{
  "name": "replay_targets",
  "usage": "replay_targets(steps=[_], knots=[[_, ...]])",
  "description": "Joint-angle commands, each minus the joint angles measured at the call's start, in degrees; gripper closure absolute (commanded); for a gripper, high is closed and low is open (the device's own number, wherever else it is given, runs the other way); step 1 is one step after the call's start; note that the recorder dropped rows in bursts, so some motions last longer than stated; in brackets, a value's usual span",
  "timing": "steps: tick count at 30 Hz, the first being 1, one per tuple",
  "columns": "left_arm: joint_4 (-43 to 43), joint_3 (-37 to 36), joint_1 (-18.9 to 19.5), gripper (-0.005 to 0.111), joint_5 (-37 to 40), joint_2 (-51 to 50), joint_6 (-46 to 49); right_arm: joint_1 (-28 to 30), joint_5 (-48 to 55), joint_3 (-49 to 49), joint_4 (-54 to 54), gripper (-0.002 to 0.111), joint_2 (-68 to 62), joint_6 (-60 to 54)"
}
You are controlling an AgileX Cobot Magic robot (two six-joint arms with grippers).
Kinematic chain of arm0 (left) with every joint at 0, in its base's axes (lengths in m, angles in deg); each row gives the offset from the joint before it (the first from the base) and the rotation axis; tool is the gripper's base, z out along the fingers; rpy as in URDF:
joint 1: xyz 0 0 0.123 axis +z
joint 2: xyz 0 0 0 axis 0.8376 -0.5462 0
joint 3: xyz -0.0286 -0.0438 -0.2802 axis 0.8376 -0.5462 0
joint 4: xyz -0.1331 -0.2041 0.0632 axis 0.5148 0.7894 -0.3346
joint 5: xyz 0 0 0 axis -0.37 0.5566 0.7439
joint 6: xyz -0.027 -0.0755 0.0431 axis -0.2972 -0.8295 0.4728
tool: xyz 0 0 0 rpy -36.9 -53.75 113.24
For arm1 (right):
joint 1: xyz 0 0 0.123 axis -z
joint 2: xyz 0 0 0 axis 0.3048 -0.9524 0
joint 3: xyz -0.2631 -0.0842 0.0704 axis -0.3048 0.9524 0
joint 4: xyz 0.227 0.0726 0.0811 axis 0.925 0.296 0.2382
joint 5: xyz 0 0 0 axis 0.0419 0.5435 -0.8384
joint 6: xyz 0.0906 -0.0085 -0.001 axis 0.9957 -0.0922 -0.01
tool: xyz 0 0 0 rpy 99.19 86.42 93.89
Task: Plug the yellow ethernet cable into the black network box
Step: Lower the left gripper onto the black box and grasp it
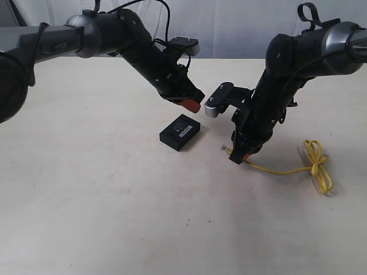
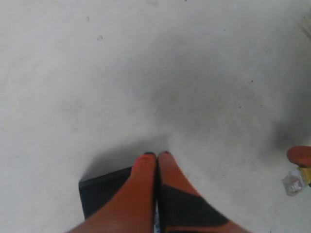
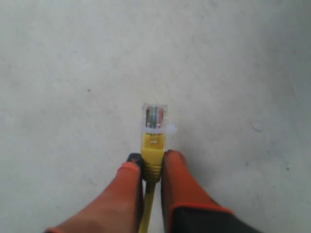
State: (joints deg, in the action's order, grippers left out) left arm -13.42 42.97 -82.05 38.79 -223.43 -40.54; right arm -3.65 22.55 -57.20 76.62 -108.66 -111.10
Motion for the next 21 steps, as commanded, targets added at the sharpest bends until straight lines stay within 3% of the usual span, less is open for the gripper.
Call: replay_targets(steps=[1, 21], knots=[[-2.3, 1.3, -0.5, 0.107, 0.4, -0.8, -1.5, 0.1, -0.2, 0.4, 0.3, 0.109, -0.1, -0.3], [-12.1, 1.9, -0.6, 0.107, 3.3, -2.1, -4.6, 0.1, -0.2, 0.4, 0.3, 0.109, -0.1, -0.3]])
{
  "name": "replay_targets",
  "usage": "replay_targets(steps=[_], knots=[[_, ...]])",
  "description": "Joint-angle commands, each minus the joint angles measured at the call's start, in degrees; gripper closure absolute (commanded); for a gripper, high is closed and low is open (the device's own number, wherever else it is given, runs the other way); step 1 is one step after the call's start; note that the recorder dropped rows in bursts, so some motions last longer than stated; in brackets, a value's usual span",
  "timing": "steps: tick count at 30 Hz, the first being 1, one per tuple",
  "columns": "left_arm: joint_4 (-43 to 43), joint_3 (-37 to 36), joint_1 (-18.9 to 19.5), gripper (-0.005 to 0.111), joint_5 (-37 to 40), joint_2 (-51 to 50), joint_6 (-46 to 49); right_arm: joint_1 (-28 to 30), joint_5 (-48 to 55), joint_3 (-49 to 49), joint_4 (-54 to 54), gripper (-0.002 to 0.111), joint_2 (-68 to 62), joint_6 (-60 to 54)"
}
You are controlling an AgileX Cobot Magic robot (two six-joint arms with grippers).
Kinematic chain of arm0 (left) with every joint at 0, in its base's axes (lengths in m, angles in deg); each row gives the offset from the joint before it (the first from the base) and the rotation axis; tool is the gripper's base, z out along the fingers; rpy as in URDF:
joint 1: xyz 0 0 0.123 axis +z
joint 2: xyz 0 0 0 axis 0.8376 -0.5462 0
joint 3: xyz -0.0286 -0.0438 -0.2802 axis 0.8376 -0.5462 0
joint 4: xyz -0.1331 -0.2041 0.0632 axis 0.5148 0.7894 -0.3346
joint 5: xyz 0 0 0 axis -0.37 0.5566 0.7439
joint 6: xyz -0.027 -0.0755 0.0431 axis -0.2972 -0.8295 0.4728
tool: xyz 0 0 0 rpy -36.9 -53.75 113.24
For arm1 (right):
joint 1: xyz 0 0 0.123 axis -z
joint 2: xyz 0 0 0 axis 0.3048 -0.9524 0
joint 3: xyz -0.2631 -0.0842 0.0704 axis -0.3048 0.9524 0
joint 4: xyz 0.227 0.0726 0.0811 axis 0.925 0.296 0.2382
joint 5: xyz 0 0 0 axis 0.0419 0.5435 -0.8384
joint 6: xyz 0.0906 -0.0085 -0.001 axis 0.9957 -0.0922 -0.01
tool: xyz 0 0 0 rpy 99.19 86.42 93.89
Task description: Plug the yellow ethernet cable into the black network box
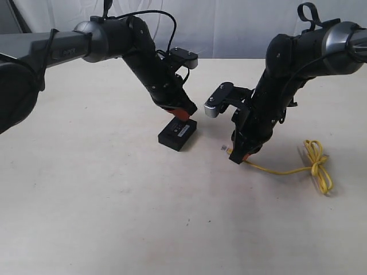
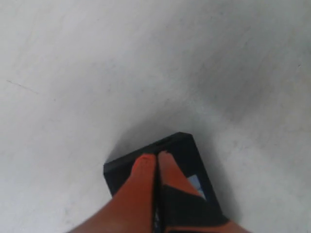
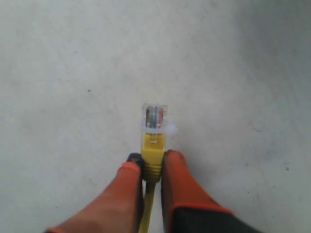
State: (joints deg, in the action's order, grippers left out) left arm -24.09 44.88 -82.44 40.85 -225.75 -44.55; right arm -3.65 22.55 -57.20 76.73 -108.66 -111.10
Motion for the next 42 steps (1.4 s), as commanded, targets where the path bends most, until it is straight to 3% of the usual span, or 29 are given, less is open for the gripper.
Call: replay_targets(steps=[1, 6, 17, 30, 34, 42], knots=[[-1.1, 0.0, -0.2, 0.107, 1.5, 0.7, -0.6, 0.1, -0.2, 0.4, 0.2, 0.109, -0.1, -0.3], [-2.0, 1.8, -0.2, 0.107, 3.7, 3.3, -0.8, 0.1, -0.2, 0.4, 0.2, 0.109, -0.1, -0.3], [-1.5, 1.9, -0.2, 0.107, -6.7, 1.4, -1.0, 0.1, -0.3, 0.4, 0.2, 0.109, -0.5, -0.3], [-6.0, 1.9, -0.2, 0.107, -2.7, -1.4, -1.8, 0.1, -0.4, 0.4, 0.3, 0.109, -0.5, -0.3], [-9.8, 1.9, -0.2, 0.107, 1.0, -1.4, -2.3, 0.1, -1.3, 0.4, 0.3, 0.109, -0.5, -0.3], [-9.3, 1.9, -0.2, 0.107, 10.1, -0.4, 0.9, 0.1, -1.3, 0.4, 0.3, 0.109, -0.5, -0.3]])
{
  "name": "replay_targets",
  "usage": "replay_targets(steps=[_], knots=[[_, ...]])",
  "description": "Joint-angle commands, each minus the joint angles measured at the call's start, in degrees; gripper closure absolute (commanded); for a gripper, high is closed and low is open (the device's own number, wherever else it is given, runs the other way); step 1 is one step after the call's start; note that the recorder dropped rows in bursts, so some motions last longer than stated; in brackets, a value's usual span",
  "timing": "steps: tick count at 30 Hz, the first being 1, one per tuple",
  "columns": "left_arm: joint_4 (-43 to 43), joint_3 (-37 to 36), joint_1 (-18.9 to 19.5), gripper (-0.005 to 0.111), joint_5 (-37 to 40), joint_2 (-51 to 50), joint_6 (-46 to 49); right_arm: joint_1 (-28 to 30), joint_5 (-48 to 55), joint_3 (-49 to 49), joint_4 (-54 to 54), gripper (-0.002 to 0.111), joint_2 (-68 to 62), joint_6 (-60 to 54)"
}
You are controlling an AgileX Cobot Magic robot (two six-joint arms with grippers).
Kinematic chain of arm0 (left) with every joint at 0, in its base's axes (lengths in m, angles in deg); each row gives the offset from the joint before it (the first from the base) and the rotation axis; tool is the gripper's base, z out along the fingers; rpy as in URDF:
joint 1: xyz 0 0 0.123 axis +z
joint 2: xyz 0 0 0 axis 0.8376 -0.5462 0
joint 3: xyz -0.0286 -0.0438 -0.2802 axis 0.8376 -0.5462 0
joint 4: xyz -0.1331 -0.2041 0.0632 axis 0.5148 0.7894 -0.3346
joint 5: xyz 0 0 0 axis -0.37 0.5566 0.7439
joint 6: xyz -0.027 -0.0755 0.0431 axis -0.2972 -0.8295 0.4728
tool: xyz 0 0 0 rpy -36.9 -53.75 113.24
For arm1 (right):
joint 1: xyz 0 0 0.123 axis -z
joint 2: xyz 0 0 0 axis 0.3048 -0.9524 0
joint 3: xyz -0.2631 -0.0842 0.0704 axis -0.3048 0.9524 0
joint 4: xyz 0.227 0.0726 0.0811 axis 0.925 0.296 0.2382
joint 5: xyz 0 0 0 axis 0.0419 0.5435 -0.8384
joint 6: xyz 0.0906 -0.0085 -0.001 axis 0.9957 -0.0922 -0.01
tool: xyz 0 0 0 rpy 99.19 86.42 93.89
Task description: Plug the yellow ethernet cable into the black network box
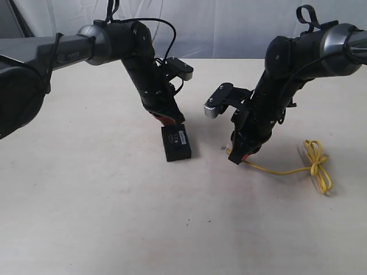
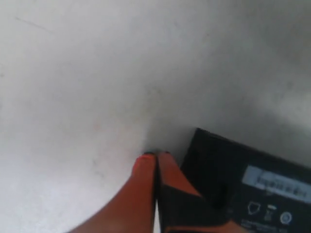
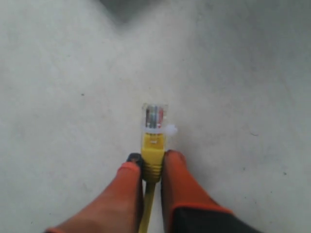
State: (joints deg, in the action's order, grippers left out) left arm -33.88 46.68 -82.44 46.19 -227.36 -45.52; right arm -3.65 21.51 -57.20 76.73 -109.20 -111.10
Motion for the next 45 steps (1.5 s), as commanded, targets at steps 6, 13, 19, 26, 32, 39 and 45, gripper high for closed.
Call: replay_targets(steps=[6, 13, 19, 26, 32, 39, 45], knots=[[1.0, 0.1, -0.1, 0.107, 8.8, 4.1, 2.6, 0.1, -0.3, 0.4, 0.3, 0.109, 0.1, -0.3], [3.2, -0.8, 1.8, 0.107, 8.8, 7.3, 1.7, 0.6, 0.9, 0.4, 0.0, 0.109, 0.1, -0.3], [12.6, -0.8, 1.5, 0.107, 4.3, 4.7, 4.4, 2.0, 1.2, 0.4, 0.6, 0.109, 0.1, 0.1], [12.6, -0.8, -0.6, 0.107, 2.9, 1.5, 5.1, 2.0, 0.9, 0.4, 1.4, 0.109, 0.1, 0.1], [8.0, -0.8, -0.7, 0.107, 4.4, 1.2, 3.9, 2.0, 0.9, 0.4, 1.4, 0.109, 0.1, 0.1], [-0.9, -0.8, -0.7, 0.107, 7.1, 1.2, 1.0, 2.0, 0.8, 0.4, 1.5, 0.109, 0.1, 0.1], [-1.2, -0.8, -0.7, 0.107, 8.8, 1.2, 1.0, 2.0, 0.7, 0.4, 1.5, 0.109, 0.1, 0.1]])
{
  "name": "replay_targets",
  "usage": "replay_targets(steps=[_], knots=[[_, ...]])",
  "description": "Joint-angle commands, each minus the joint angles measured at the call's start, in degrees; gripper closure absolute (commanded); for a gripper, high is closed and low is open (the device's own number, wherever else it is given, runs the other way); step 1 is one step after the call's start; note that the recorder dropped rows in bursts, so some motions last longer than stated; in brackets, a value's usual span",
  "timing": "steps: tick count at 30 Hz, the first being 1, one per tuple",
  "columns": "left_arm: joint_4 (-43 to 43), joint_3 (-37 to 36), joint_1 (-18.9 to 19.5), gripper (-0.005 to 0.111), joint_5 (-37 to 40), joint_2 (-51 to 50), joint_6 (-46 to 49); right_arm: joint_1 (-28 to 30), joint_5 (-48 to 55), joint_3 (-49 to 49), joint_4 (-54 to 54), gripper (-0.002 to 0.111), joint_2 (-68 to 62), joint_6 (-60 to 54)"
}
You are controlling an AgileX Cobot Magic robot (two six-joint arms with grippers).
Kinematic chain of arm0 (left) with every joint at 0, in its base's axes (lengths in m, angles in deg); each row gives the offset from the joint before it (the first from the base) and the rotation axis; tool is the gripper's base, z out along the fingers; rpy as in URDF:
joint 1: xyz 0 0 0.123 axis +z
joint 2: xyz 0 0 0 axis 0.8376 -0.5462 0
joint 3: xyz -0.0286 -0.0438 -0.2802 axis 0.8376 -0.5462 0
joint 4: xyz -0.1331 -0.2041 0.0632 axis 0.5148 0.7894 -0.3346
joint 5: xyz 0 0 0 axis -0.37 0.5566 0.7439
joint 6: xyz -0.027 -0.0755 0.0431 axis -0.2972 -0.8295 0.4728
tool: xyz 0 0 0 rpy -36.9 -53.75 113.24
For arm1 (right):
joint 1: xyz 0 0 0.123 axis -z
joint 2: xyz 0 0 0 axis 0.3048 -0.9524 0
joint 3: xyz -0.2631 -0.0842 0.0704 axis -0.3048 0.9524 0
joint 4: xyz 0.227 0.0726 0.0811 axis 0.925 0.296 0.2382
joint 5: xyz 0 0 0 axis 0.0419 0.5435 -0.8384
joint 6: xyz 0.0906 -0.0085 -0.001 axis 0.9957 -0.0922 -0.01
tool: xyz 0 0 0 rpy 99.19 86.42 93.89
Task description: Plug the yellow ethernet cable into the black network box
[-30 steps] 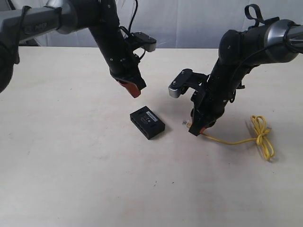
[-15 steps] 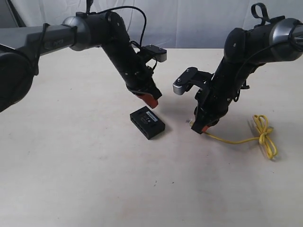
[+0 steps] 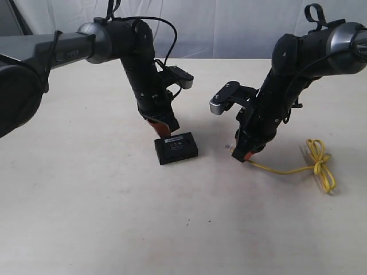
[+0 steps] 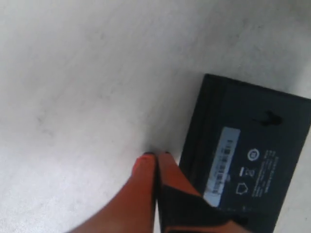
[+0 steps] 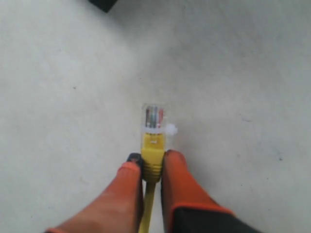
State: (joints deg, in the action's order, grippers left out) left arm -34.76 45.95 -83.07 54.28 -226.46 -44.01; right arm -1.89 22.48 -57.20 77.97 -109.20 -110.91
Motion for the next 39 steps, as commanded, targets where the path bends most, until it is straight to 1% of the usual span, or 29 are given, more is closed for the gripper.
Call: replay_targets(steps=[1, 10, 14, 17, 22, 25, 28, 30, 34, 35, 37, 39], knots=[[-0.2, -0.1, -0.1, 0.107, 0.7, 0.6, -0.5, 0.3, -0.2, 0.4, 0.4, 0.109, 0.1, -0.1], [0.6, -0.1, 0.3, 0.107, 0.7, 4.1, -3.4, 0.3, 1.0, 0.4, 2.1, 0.109, 0.1, -0.1], [-1.1, -0.1, 2.8, 0.107, 0.7, 5.0, -7.6, 0.3, 6.1, 0.4, 2.8, 0.109, 0.1, -0.1], [0.9, -1.5, 5.1, 0.107, 0.7, 6.4, -7.8, 0.2, 6.9, 0.4, 3.9, 0.109, 0.1, 0.3], [9.1, -6.0, 7.1, 0.107, 0.7, 7.2, -0.9, -0.8, 9.5, -1.2, 10.4, 0.109, 0.1, 3.4], [13.4, -8.5, 7.3, 0.107, 0.6, 7.2, 5.6, -3.4, 12.8, -4.0, 6.8, 0.109, 0.1, 9.3], [13.7, -10.0, 7.3, 0.107, -2.9, 7.2, 6.8, -6.6, 14.4, -6.7, 0.5, 0.109, 0.1, 19.0], [14.0, -10.4, 7.3, 0.107, -4.2, 7.2, 6.9, -8.6, 14.6, -7.8, -1.9, 0.109, 0.1, 22.4], [16.6, -10.9, 7.3, 0.107, -4.7, 7.2, 9.5, -11.3, 14.3, -8.1, -2.3, 0.109, 0.1, 24.9], [18.2, -11.3, 7.3, 0.107, -4.0, 7.1, 11.7, -12.1, 13.9, -8.1, -3.2, 0.109, 0.1, 27.8], [20.6, -11.4, 7.3, 0.107, -3.2, 5.5, 14.3, -12.6, 10.2, -8.1, -3.7, 0.109, 0.1, 31.6], [21.1, -11.4, 7.3, 0.107, -2.9, 4.1, 14.3, -13.0, 9.5, -8.1, -3.7, 0.109, 0.1, 32.5]])
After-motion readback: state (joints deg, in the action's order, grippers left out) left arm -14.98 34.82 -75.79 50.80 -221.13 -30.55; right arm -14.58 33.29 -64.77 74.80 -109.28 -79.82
